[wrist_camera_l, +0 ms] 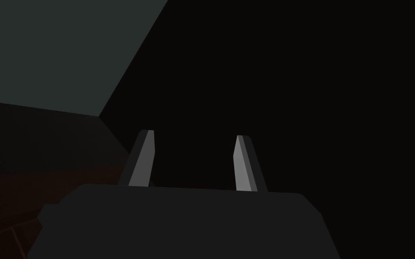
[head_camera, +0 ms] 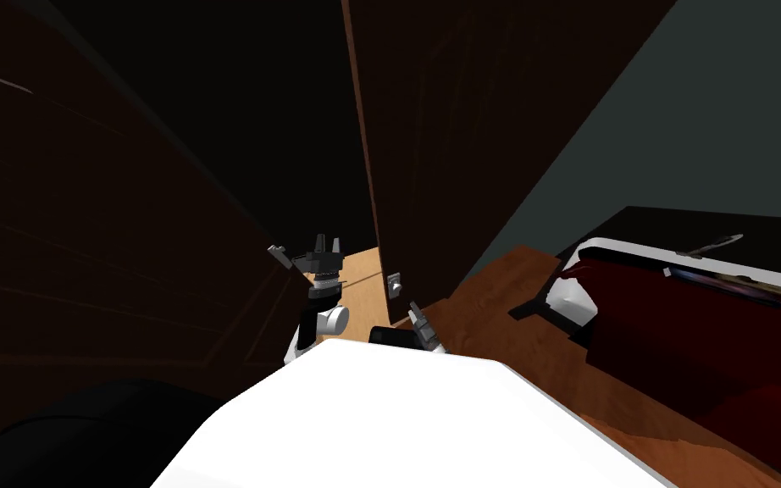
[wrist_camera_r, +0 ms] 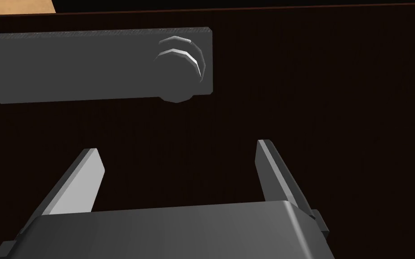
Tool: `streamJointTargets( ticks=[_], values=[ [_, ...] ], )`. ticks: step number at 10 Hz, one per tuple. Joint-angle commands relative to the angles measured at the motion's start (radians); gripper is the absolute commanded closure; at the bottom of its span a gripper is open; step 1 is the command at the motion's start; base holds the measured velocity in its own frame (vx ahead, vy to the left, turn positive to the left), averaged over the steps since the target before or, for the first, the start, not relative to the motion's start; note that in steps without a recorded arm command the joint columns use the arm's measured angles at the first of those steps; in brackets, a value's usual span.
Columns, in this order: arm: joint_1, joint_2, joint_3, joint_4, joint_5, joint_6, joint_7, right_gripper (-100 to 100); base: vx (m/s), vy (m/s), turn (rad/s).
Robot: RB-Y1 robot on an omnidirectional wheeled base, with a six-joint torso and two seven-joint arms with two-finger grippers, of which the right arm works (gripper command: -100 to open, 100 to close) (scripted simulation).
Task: Push the door open
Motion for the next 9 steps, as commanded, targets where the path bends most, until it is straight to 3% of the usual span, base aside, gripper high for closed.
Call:
streamJointTargets(
  ticks=[1,6,7,9],
  values=[
    [-0.009,0.008,0.001,0.004,-0.001,0.011,0.002,-100,0.173,0.138,0.038],
    [-0.029,0.022,0.002,0.011,-0.005,0.033,0.004,-100,0.151,0.102,0.028],
    [-0.029,0.022,0.002,0.011,-0.005,0.033,0.004,100,-0.008,-0.006,-0.003],
    [-0.029,0.022,0.002,0.011,-0.005,0.033,0.004,100,-0.026,-0.018,0.002]
  ],
)
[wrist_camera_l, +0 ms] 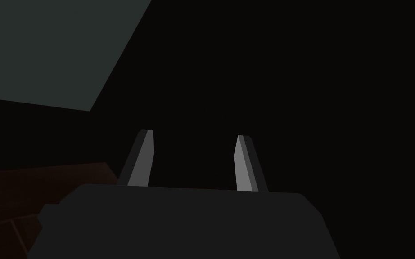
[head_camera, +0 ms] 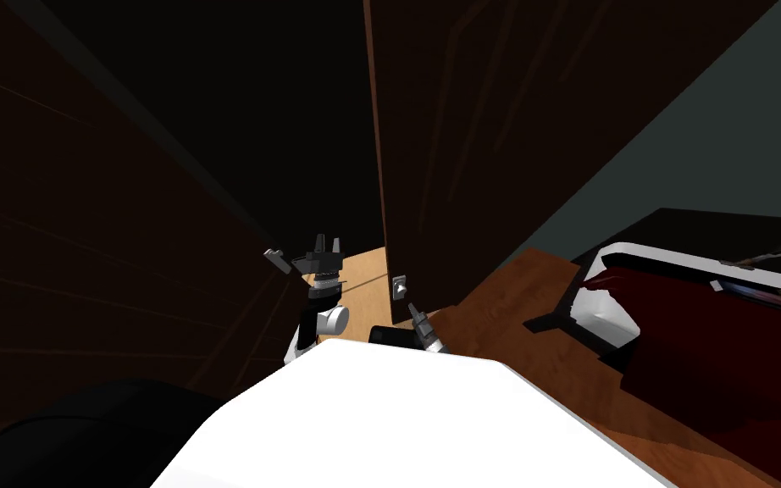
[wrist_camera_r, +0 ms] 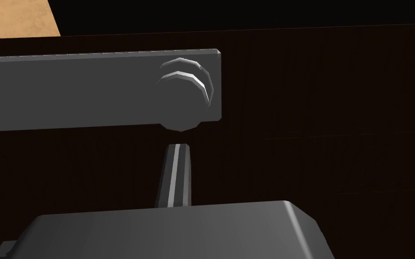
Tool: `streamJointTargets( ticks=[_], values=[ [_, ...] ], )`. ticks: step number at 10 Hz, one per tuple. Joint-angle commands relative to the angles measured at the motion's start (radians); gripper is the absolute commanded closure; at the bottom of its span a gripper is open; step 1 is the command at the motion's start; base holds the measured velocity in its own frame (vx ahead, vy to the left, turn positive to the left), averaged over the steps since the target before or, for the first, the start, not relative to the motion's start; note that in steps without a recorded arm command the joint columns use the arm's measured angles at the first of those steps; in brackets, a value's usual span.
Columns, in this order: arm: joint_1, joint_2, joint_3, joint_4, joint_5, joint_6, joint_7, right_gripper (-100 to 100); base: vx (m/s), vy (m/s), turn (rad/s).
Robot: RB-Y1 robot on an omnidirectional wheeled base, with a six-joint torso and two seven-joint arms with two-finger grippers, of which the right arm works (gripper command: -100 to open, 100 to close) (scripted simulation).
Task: Push the door open
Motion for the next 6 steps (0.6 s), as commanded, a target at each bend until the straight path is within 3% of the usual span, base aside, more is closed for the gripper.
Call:
streamJointTargets(
  ticks=[1,3,4,6],
  values=[
    [0.0,0.0,0.0,0.0,0.0,0.0,0.0,100,-0.016,-0.01,0.0],
    [0.0,0.0,0.0,0.0,0.0,0.0,0.0,100,-0.004,-0.002,0.0],
    [0.003,0.02,-0.019,0.003,-0.01,0.004,0.011,-100,-0.086,0.065,-0.204],
    [0.006,0.042,-0.04,0.006,-0.02,0.009,0.022,-100,-0.146,0.099,-0.212]
  ],
)
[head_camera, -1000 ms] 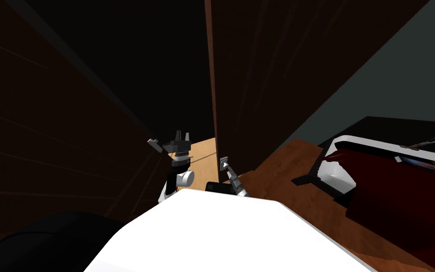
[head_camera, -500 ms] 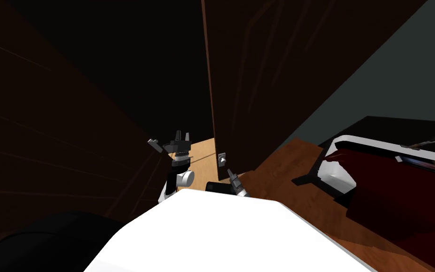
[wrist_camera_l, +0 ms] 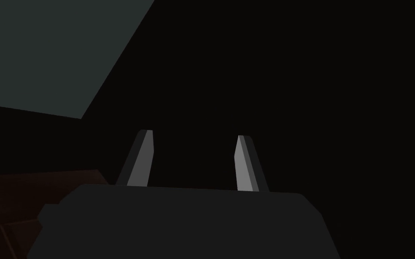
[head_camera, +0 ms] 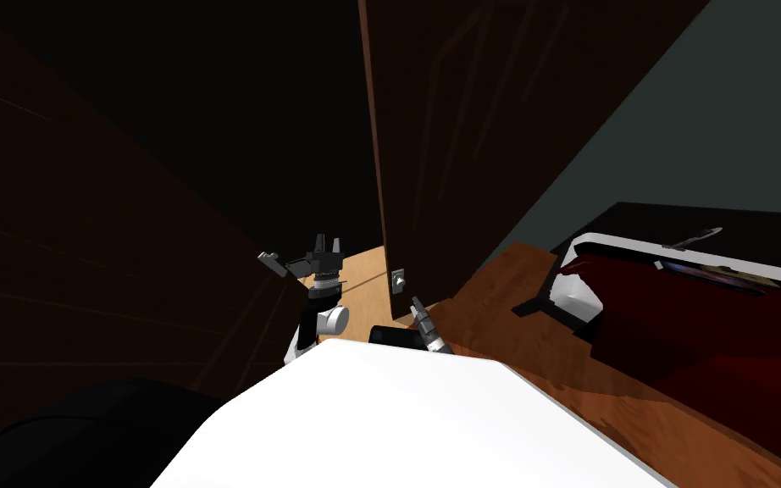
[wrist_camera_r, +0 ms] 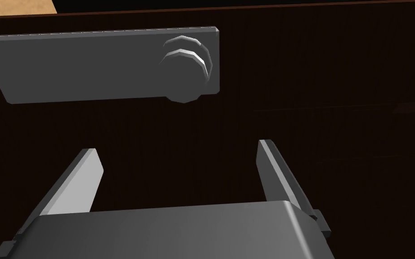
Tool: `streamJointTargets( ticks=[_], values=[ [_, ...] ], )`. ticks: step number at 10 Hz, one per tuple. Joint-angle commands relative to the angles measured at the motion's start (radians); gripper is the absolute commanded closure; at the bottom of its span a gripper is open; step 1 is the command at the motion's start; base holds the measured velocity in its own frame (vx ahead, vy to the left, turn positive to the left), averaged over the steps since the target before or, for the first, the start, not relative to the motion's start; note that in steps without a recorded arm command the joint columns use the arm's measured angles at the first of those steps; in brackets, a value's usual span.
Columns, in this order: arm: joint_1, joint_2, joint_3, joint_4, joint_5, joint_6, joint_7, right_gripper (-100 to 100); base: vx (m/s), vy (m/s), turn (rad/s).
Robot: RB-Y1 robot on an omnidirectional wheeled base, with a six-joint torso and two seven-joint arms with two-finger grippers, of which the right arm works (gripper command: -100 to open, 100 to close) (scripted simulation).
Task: Push the door open
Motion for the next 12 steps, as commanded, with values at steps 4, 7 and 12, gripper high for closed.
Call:
streamJointTargets(
  ticks=[4,7,12],
  values=[
    [-0.012,0.025,-0.014,0.012,-0.009,0.012,0.015,-100,-0.007,0.078,-0.033],
    [-0.036,0.039,-0.018,0.022,-0.013,0.031,0.02,-100,0.219,0.074,0.033],
    [-0.045,0.044,-0.02,0.026,-0.015,0.036,0.023,100,0.08,0.03,0.012]
  ],
)
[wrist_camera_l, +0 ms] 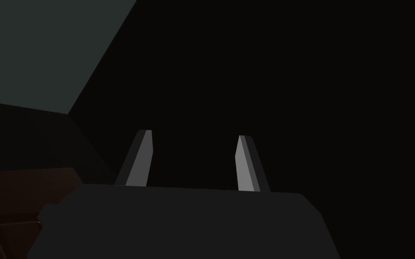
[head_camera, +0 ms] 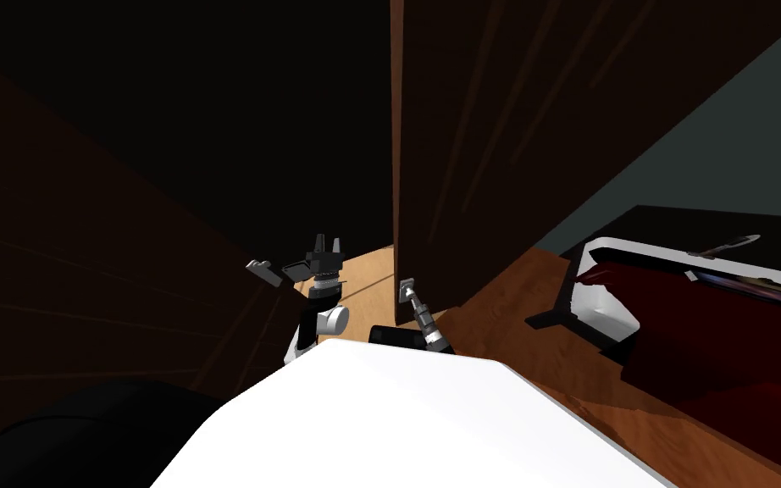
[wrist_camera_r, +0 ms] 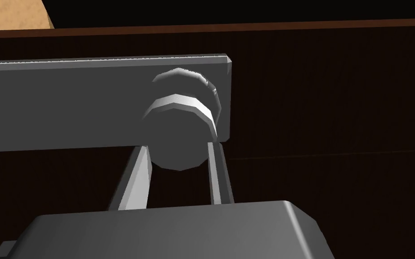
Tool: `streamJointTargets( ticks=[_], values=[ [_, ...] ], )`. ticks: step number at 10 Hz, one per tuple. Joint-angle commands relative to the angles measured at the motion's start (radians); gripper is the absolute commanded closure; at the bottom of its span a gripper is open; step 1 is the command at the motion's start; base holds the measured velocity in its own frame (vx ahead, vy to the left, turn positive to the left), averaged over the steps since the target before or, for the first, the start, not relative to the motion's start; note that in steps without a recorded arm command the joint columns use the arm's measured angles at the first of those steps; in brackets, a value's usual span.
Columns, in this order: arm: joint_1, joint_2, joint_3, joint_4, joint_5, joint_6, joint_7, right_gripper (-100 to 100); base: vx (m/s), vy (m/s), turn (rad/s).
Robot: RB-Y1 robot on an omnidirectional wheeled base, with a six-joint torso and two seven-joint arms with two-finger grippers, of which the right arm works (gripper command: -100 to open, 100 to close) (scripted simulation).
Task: Push the door open
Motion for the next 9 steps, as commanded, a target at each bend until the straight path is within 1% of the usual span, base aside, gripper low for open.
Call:
streamJointTargets(
  ticks=[1,4,5,6,8,9],
  values=[
    [0.002,-0.001,0.0,0.001,0.0,0.0,0.0,100,-0.028,-0.013,-0.002],
    [0.002,-0.001,0.0,0.001,0.0,0.0,0.0,100,-0.01,-0.004,0.0],
    [0.017,0.005,-0.009,-0.005,-0.002,-0.004,0.002,-100,-0.124,0.042,-0.13],
    [0.02,0.007,-0.012,-0.006,-0.002,-0.005,0.003,-100,-0.197,0.033,-0.124],
    [0.034,0.013,-0.021,-0.012,-0.004,-0.01,0.005,-100,-0.207,-0.037,-0.11],
    [0.03,0.01,-0.018,-0.01,-0.003,-0.009,0.004,-100,-0.101,-0.02,-0.015]
  ],
)
